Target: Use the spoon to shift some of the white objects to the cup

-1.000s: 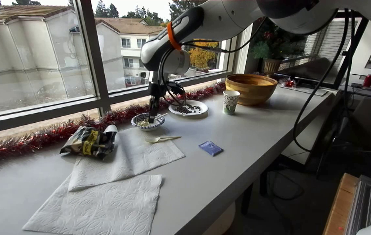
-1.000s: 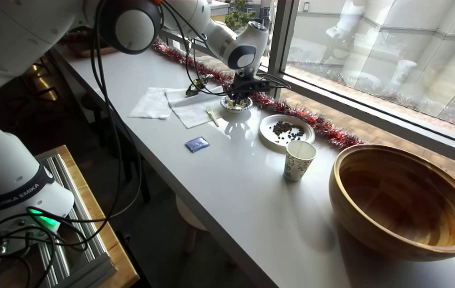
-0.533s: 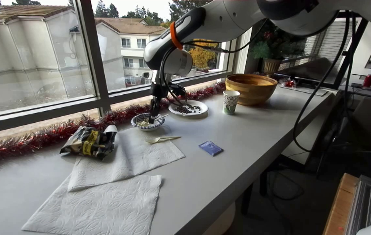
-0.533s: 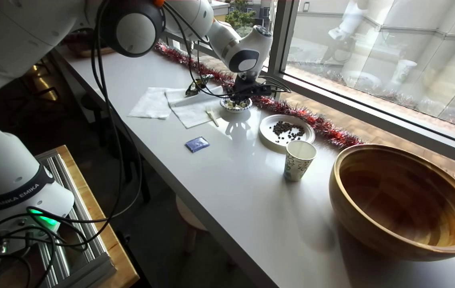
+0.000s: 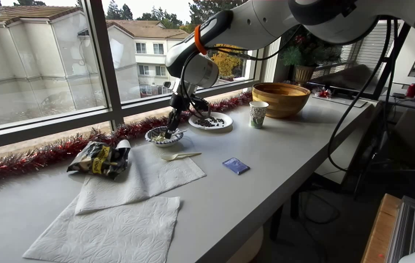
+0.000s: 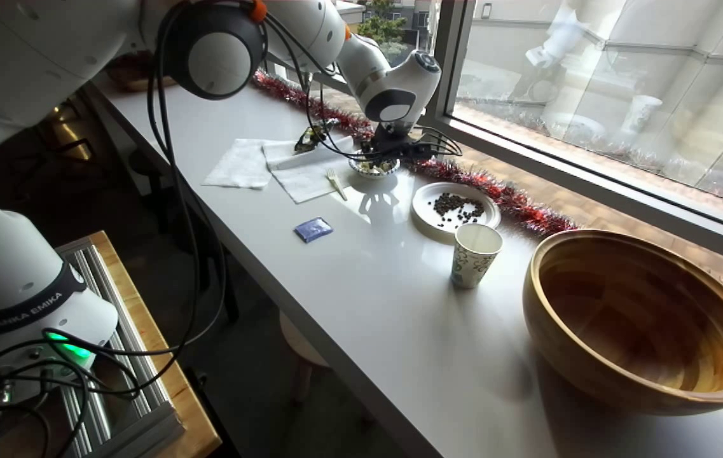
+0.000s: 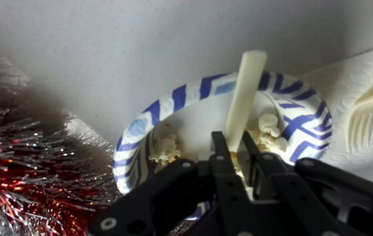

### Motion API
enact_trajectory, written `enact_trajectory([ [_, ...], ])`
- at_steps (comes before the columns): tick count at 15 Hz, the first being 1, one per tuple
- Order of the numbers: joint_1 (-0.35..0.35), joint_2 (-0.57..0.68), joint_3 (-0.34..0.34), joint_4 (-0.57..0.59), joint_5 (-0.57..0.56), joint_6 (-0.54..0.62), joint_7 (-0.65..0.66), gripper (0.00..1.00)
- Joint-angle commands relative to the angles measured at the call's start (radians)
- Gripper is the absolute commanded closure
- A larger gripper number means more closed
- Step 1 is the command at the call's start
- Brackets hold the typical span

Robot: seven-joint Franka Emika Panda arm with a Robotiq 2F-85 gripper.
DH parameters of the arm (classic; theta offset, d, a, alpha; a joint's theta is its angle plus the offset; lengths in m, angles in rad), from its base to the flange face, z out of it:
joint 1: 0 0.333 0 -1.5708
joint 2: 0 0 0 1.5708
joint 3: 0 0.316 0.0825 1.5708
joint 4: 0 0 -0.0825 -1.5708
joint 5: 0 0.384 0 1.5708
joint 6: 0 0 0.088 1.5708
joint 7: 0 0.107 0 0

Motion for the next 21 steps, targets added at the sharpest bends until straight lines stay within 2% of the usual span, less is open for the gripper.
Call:
enact_trajectory([
  [1,-0.031,0.025,0.033,0.023,0.063,-0.002,-0.066,0.97],
  [9,-0.073,0.011,0.057,0.007,0.147,-0.012,-0.151,0.97],
  [21,-0.123,-0.100,0.048,-0.110,0.164,-0.017,-0.242,0.97],
])
